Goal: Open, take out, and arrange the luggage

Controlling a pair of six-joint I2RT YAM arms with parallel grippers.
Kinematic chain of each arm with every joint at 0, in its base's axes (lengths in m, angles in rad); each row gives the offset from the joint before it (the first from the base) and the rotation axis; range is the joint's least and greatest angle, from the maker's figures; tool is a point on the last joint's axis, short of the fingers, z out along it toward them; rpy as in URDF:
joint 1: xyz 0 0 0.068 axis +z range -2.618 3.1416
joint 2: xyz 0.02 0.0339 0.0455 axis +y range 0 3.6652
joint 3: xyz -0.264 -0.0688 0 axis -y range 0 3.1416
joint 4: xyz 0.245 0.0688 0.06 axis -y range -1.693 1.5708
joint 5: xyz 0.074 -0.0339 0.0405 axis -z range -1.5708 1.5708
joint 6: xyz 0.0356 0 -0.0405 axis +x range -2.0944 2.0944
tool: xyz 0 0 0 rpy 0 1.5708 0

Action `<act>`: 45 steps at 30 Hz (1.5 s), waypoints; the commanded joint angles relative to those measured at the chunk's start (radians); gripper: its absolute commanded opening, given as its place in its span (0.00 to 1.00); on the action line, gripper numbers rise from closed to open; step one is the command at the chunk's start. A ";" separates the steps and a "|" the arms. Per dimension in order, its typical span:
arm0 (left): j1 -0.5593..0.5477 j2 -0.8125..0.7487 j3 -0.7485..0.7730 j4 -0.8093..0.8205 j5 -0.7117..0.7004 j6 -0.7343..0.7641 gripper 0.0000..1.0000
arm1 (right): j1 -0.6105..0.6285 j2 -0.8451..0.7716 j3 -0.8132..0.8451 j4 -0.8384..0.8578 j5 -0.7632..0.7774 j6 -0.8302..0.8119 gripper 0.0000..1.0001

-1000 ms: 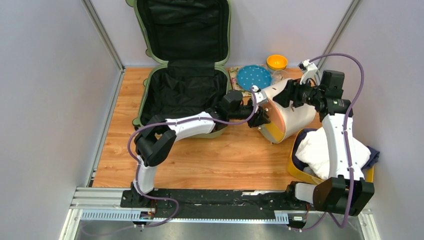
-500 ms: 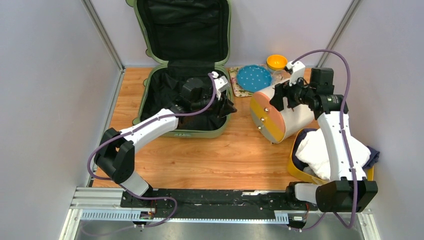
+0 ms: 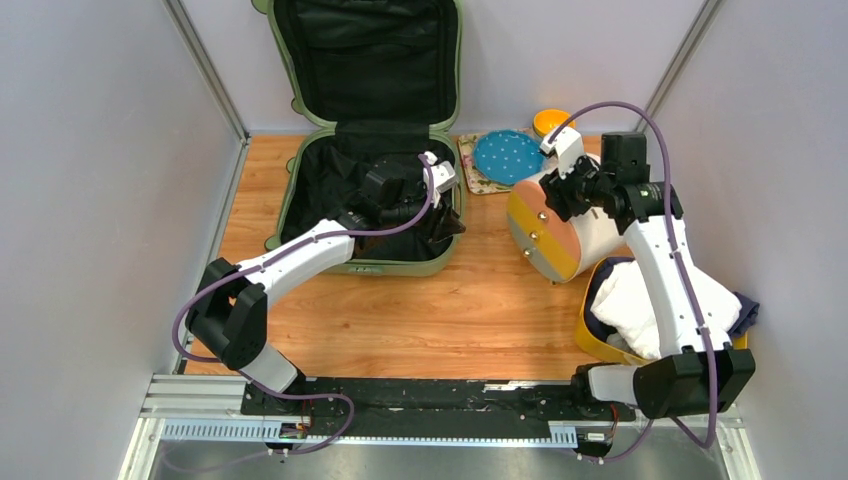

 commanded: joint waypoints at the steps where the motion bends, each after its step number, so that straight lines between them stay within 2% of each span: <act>1: 0.007 -0.017 0.034 0.005 0.008 0.028 0.46 | -0.095 0.056 0.016 -0.120 0.052 -0.236 0.54; 5: 0.012 -0.009 0.033 0.016 0.008 0.026 0.46 | -0.173 0.087 0.039 -0.158 -0.053 -0.415 0.47; 10: 0.013 -0.015 0.028 0.019 0.008 0.029 0.46 | -0.293 0.187 0.146 -0.267 -0.195 -0.685 0.46; 13: 0.015 -0.020 0.022 0.021 0.005 0.032 0.46 | -0.337 0.227 0.188 -0.298 -0.259 -0.835 0.49; 18: 0.016 -0.023 0.019 0.021 0.009 0.037 0.46 | -0.360 0.262 0.241 -0.276 -0.316 -0.888 0.55; 19: 0.018 -0.021 0.019 0.021 0.009 0.039 0.46 | -0.371 0.268 0.251 -0.275 -0.322 -0.888 0.60; 22: 0.019 -0.024 0.019 0.021 0.009 0.042 0.46 | -0.379 0.267 0.287 -0.270 -0.313 -0.816 0.73; 24: 0.021 -0.026 0.019 0.022 0.011 0.042 0.47 | -0.387 0.256 0.324 -0.269 -0.321 -0.676 0.80; 26: 0.021 -0.030 0.013 0.025 0.011 0.039 0.47 | -0.396 0.233 0.343 -0.265 -0.302 -0.563 0.81; 27: 0.022 -0.033 0.010 0.027 0.009 0.036 0.47 | -0.402 0.225 0.353 -0.265 -0.295 -0.450 0.82; 29: 0.022 -0.035 0.004 0.033 0.011 0.034 0.47 | -0.414 0.199 0.355 -0.269 -0.252 -0.361 0.84; 34: 0.030 -0.033 0.002 0.035 0.012 0.031 0.47 | -0.420 0.123 0.265 -0.299 -0.161 -0.201 0.84; 41: 0.044 -0.027 0.007 0.027 0.019 0.022 0.47 | -0.426 0.061 0.151 -0.399 -0.014 -0.146 0.78; 45: 0.050 -0.027 0.007 0.031 0.012 0.005 0.47 | -0.426 0.066 0.085 -0.347 0.064 -0.112 0.73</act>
